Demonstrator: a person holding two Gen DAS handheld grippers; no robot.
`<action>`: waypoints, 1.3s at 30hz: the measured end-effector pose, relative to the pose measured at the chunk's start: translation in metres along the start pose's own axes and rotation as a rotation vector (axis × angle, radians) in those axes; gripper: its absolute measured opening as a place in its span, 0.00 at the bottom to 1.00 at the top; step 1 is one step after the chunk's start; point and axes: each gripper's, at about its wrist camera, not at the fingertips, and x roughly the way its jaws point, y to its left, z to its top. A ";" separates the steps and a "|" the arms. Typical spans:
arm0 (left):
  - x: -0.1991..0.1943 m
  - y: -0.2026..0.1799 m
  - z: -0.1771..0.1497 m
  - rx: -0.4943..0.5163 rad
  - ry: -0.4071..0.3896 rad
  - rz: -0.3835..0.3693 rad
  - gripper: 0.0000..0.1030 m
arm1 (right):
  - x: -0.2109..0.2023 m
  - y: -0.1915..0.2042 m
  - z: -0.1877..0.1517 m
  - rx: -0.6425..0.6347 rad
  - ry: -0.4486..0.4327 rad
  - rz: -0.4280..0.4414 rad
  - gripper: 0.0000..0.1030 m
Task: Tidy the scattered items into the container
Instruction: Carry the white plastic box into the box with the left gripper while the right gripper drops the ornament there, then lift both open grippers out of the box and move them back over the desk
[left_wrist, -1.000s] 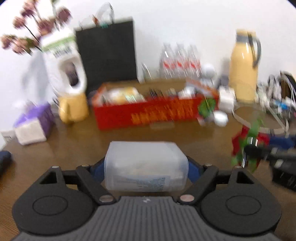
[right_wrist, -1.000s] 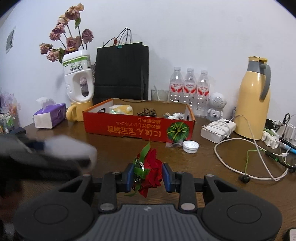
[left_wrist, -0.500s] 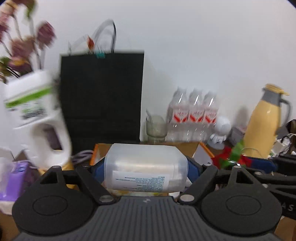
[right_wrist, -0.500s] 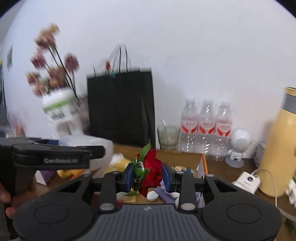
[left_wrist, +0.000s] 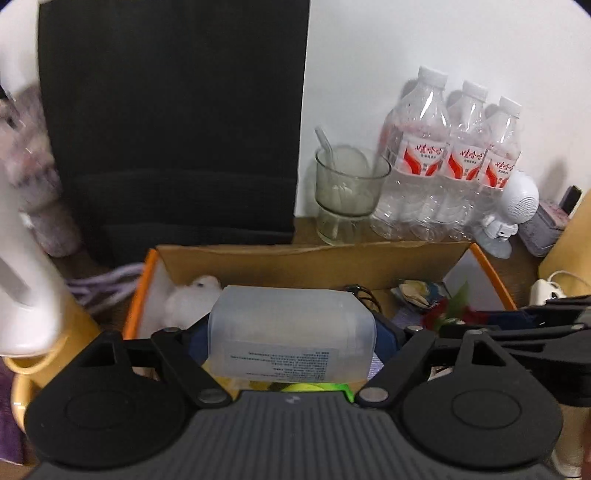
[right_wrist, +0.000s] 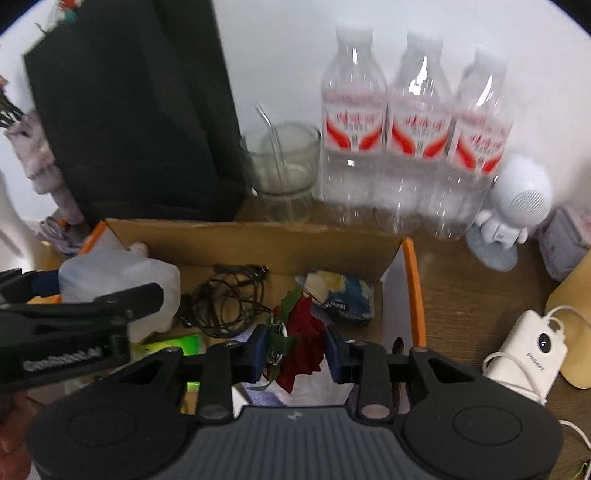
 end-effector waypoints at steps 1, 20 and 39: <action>0.001 0.003 0.002 -0.011 0.003 -0.008 0.82 | 0.003 -0.003 0.003 0.012 0.010 0.002 0.37; -0.069 0.002 0.028 0.035 0.045 0.098 1.00 | -0.084 -0.016 0.011 0.037 -0.012 -0.002 0.69; -0.102 0.002 -0.036 0.024 -0.063 0.312 1.00 | -0.106 0.015 -0.030 -0.013 -0.105 -0.009 0.81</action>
